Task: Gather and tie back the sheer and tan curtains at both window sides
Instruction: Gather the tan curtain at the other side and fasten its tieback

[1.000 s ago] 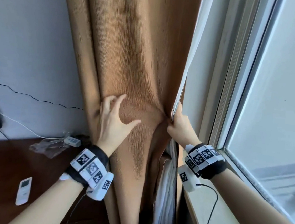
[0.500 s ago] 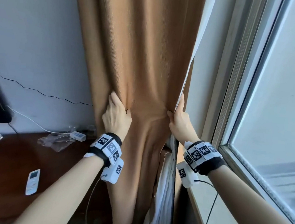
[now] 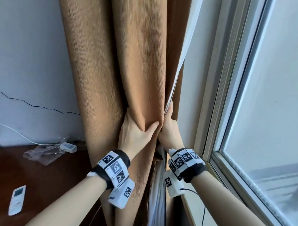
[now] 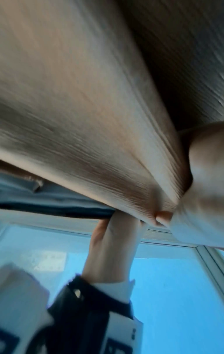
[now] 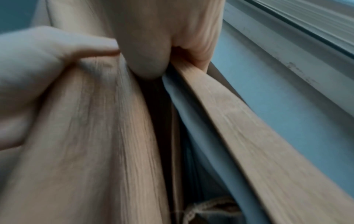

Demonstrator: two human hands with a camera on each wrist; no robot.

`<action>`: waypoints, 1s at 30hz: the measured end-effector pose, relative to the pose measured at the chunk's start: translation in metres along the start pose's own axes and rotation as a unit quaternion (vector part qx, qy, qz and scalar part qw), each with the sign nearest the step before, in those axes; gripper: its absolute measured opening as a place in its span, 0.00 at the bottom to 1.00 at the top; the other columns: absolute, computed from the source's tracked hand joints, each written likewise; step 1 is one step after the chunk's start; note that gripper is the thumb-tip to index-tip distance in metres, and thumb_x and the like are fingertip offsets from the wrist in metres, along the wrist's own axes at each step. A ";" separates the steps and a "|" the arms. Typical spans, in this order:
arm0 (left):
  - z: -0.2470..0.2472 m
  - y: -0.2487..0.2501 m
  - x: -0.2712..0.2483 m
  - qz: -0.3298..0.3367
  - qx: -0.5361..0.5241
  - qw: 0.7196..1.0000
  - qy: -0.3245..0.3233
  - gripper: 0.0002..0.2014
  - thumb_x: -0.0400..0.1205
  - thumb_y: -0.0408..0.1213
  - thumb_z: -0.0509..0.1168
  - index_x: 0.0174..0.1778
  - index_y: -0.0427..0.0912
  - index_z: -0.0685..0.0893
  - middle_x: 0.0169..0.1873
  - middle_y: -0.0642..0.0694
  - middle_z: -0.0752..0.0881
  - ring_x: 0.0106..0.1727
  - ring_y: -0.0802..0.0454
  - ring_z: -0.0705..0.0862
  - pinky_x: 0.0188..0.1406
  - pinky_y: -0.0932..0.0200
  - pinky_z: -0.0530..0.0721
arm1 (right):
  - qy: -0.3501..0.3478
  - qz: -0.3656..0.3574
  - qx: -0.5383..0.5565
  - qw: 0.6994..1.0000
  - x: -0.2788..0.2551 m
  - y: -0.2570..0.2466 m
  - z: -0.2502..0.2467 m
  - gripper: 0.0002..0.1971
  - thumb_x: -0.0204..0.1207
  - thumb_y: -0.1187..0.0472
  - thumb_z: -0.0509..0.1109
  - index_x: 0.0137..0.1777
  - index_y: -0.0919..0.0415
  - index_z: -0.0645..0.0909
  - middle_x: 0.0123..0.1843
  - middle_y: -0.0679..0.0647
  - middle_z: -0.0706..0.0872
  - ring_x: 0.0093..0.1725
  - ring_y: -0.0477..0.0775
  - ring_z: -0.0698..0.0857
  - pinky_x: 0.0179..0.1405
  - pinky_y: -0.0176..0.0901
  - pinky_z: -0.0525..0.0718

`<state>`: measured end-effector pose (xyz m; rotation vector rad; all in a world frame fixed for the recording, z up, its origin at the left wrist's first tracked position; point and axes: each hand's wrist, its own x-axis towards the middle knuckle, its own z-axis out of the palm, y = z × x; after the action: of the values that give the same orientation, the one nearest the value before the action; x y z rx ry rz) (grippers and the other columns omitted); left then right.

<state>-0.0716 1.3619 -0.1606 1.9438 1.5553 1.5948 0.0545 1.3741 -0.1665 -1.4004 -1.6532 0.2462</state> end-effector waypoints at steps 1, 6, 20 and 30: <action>-0.001 0.004 -0.002 -0.010 -0.026 1.000 0.001 0.46 0.66 0.57 0.78 0.74 0.35 0.68 0.66 0.39 0.80 0.68 0.45 0.77 0.62 0.65 0.73 | -0.001 0.004 -0.001 1.000 0.000 -0.001 -0.001 0.43 0.79 0.64 0.58 0.83 0.52 0.30 0.45 0.65 0.86 0.39 0.68 0.85 0.43 0.61 0.86; -0.001 0.010 -0.005 -0.048 -0.037 0.998 0.024 0.40 0.69 0.43 0.80 0.72 0.31 0.70 0.58 0.33 0.85 0.60 0.44 0.82 0.53 0.62 0.76 | 0.006 0.015 -0.033 0.999 0.003 0.001 0.001 0.45 0.75 0.69 0.58 0.84 0.58 0.32 0.46 0.69 0.85 0.42 0.72 0.83 0.43 0.59 0.84; 0.021 0.003 0.026 -0.070 0.090 0.992 0.045 0.23 0.75 0.32 0.66 0.66 0.35 0.73 0.51 0.29 0.84 0.53 0.28 0.83 0.47 0.42 0.80 | 0.014 0.009 -0.030 0.999 -0.006 -0.014 0.001 0.44 0.76 0.68 0.59 0.84 0.57 0.32 0.49 0.70 0.86 0.42 0.74 0.84 0.41 0.59 0.83; 0.040 -0.018 0.007 0.061 0.102 0.969 -0.217 0.32 0.82 0.31 0.62 0.80 0.30 0.58 0.77 0.32 0.62 0.77 0.40 0.66 0.75 0.64 0.59 | -0.026 -0.009 -0.045 0.999 -0.009 -0.016 -0.002 0.43 0.79 0.68 0.58 0.83 0.60 0.30 0.47 0.68 0.85 0.43 0.70 0.85 0.45 0.56 0.83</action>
<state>-0.0509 1.3929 -0.1855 2.3373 1.4806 0.9752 0.0448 1.3607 -0.1592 -1.4572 -1.7371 0.2016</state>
